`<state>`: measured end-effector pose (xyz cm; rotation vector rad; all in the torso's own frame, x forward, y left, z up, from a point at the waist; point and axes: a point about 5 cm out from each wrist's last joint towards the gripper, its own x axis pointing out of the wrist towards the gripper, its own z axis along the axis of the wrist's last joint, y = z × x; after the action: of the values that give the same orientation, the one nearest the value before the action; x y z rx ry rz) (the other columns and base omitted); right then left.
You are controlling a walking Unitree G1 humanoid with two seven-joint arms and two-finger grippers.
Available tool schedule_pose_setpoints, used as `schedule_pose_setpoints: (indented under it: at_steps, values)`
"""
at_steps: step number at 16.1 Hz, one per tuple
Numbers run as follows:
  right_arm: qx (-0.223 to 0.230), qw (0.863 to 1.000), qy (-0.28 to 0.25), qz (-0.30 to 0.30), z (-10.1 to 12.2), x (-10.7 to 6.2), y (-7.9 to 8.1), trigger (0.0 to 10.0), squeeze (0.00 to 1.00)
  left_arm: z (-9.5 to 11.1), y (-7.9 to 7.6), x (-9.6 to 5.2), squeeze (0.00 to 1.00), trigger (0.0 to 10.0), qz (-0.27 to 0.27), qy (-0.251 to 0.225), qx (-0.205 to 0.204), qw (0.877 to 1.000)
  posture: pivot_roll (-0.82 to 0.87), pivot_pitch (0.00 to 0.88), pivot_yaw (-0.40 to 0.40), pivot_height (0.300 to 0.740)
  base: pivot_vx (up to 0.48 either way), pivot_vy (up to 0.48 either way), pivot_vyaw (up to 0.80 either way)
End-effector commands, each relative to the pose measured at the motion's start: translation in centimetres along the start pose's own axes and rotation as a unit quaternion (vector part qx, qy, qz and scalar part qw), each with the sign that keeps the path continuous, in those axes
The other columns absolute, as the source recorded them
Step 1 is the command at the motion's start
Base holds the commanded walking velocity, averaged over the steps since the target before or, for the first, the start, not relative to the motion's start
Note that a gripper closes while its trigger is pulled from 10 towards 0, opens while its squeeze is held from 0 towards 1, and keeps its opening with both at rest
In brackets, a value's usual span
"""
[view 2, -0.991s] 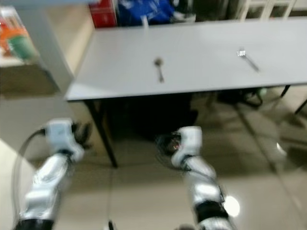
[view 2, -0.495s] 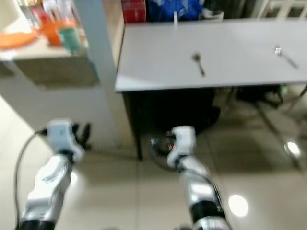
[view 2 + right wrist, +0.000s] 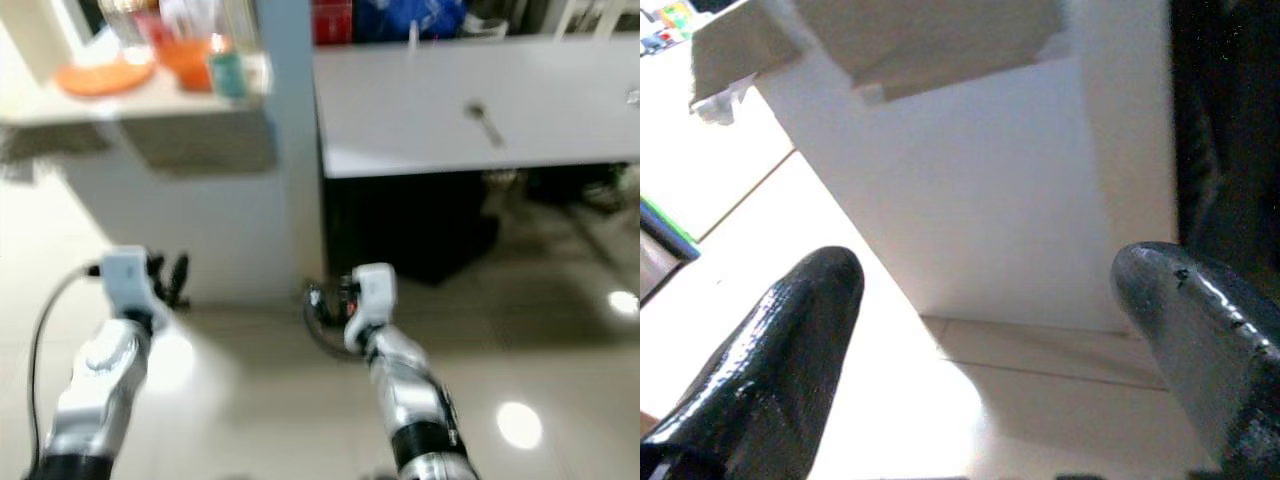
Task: Setting the table
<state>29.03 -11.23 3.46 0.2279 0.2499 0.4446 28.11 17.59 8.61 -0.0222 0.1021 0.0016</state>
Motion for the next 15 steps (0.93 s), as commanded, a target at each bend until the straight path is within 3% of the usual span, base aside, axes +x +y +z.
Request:
schedule_pose_setpoints:
  at_steps: [1,2,4,7,12,15]
  values:
    - [-0.010,1.000,-0.003,-0.015,0.4,-0.5,-1.0,10.0,0.00,0.1,-0.8,0.4,0.00,10.0,-0.007,-0.002,0.019,1.000,-0.14,0.000,0.084,0.731,0.000,0.480,0.00]
    - [-0.013,1.000,-0.003,-0.015,0.4,-0.5,-1.0,10.0,0.00,0.4,-0.6,0.6,0.00,10.0,0.008,-0.011,0.052,0.999,-0.14,0.000,0.083,0.731,0.000,0.000,0.00]
    - [-0.016,1.000,-0.003,-0.013,0.4,-0.5,-0.9,10.0,0.00,0.6,-1.0,0.8,0.00,10.0,-0.004,-0.012,0.029,1.000,-0.15,0.000,0.084,0.731,0.000,0.232,0.00]
    - [-0.058,0.998,-0.019,-0.015,0.8,-0.4,-0.6,10.0,0.00,1.4,-1.3,1.2,0.00,10.0,-0.005,-0.025,0.045,0.999,-0.15,0.000,0.084,0.731,0.084,0.445,0.00]
    - [-0.133,0.979,-0.131,-0.086,5.1,-0.5,-1.5,10.0,0.00,1.9,-1.7,1.2,0.00,10.0,-0.024,-0.042,0.024,0.999,-0.14,0.000,0.089,0.731,0.303,0.373,0.00]
    - [-0.138,0.971,-0.160,-0.108,6.7,-0.5,-1.5,10.0,0.00,2.0,-1.7,1.3,0.00,10.0,-0.026,-0.042,0.023,0.998,-0.14,0.000,0.091,0.731,0.309,0.369,0.00]
